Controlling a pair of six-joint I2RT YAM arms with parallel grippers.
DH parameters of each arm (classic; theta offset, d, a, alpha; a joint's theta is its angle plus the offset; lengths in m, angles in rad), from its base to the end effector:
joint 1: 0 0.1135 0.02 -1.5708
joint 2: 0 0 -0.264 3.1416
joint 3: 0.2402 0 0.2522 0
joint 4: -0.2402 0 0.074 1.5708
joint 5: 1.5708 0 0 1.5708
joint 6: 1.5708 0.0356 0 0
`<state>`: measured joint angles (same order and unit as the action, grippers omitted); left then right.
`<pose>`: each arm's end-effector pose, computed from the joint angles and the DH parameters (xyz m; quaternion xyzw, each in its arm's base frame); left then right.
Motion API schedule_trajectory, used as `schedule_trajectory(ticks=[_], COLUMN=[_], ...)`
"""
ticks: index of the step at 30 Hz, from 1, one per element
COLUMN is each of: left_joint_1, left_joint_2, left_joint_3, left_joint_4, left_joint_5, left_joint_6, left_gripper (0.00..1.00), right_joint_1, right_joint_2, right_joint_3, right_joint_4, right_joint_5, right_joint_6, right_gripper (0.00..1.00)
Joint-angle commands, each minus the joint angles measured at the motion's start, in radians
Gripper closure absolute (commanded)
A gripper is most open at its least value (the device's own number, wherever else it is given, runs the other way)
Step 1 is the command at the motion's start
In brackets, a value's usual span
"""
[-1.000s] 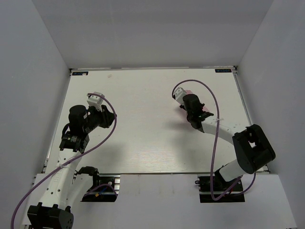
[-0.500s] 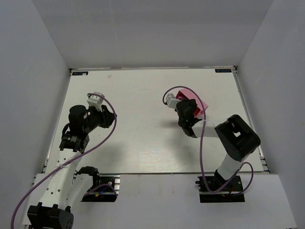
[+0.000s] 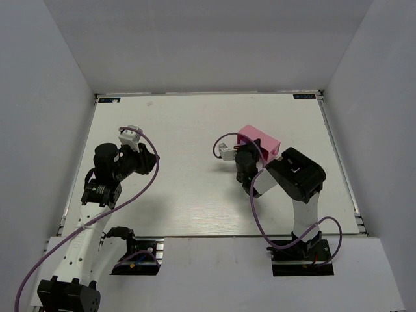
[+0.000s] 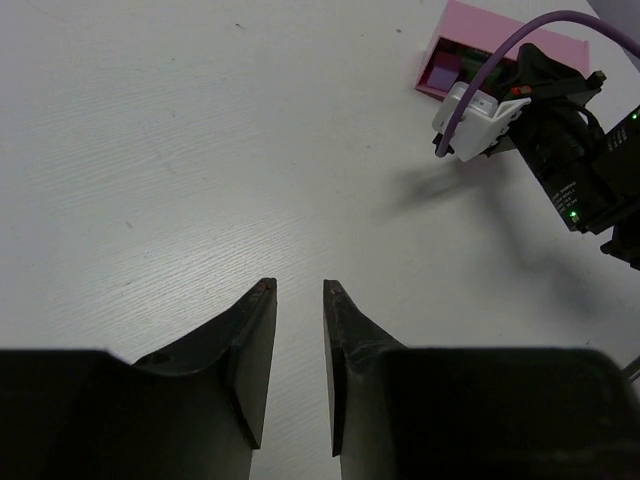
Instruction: Build the wood block tower
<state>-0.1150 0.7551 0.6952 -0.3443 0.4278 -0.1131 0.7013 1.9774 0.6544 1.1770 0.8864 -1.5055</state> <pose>0.1708 -0.0346 0.2978 0.1177 0.8155 -0.2373 0.5146 0.2761 0.1971 0.1192 -0.4840 0.5583 -0.5298 0.4164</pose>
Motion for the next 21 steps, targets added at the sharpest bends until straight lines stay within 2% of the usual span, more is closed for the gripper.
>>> schedule_trajectory(ticks=[1,3,7,13,14,16,18,20,21], left_joint_1=[-0.003,-0.003,-0.003,-0.003,-0.003,-0.003,-0.003,-0.003,-0.003], left_joint_2=[-0.016,-0.025,-0.025,-0.025,-0.025,-0.025,-0.025,-0.025,-0.025], left_joint_3=[0.02,0.02,0.02,0.02,0.02,0.02,0.02,0.02,0.02], left_joint_4=[-0.002,-0.002,-0.002,-0.002,-0.002,-0.002,-0.002,-0.002,-0.002], left_joint_5=[0.014,0.014,0.014,0.014,0.014,0.005,0.005,0.005,0.005], left_joint_6=[0.001,0.001,0.001,0.001,0.001,0.001,0.001,0.001,0.001], left_gripper=[0.64,0.63,0.61,0.6,0.6,0.6,0.6,0.6,0.59], right_joint_1=[0.012,0.017,0.02,0.02,0.021,0.018,0.026,0.03,0.032], right_joint_2=[-0.003,0.006,0.024,0.012,0.012,-0.005,-0.018,-0.066,-0.08], right_joint_3=[0.001,-0.006,-0.027,-0.048,-0.05,-0.059,-0.07,-0.075,-0.076], right_joint_4=[0.365,0.369,0.374,0.34,0.334,0.306,0.274,0.184,0.15], right_joint_5=[0.039,0.039,0.048,0.052,0.055,0.057,0.057,0.06,0.053], right_joint_6=[-0.061,-0.064,-0.068,-0.049,-0.044,-0.03,-0.001,0.063,0.088], right_gripper=[1.0,1.0,0.83,0.72,0.61,0.57,0.45,0.42,0.35])
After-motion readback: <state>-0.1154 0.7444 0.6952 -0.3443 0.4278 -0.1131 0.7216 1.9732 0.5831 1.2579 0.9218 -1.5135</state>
